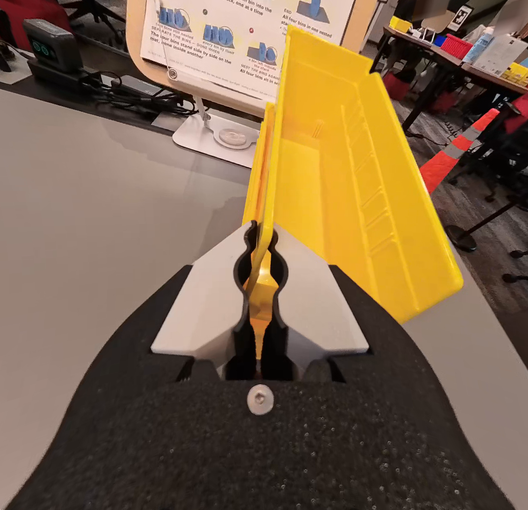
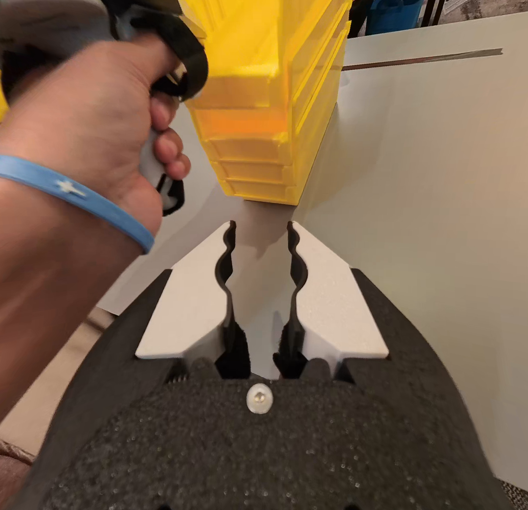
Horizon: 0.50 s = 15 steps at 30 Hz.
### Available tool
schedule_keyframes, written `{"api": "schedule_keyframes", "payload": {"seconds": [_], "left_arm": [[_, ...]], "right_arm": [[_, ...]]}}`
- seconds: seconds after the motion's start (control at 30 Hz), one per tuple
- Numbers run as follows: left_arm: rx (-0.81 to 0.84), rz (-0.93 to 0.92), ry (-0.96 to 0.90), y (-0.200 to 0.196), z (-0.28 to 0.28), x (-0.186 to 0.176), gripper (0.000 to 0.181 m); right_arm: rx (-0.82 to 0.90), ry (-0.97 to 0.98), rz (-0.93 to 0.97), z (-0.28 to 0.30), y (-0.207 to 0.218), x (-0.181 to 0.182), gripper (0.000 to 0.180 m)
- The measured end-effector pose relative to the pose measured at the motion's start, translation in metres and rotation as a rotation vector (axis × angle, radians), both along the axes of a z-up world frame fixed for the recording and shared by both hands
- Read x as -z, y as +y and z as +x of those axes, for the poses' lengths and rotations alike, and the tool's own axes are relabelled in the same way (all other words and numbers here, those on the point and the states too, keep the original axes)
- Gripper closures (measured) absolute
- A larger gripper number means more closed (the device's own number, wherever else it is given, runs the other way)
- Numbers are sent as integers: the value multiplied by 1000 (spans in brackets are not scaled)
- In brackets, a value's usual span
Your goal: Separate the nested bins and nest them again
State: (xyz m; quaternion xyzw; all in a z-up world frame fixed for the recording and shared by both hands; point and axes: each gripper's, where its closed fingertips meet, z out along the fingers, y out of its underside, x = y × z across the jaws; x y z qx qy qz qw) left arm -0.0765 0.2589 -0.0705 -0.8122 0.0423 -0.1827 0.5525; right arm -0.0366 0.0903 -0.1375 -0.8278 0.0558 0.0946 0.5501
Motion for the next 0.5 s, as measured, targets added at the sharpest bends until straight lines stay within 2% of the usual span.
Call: {"api": "schedule_keyframes", "payload": {"seconds": [0.37,0.5], "left_arm": [[89,43,24,-9,-6,-4,177],[282,75,66,-36,-21,-11,164]], "right_arm": [[-23,3,-17,-5,1,3,143],[-30,-8,-19,-7,0,5,143]]}}
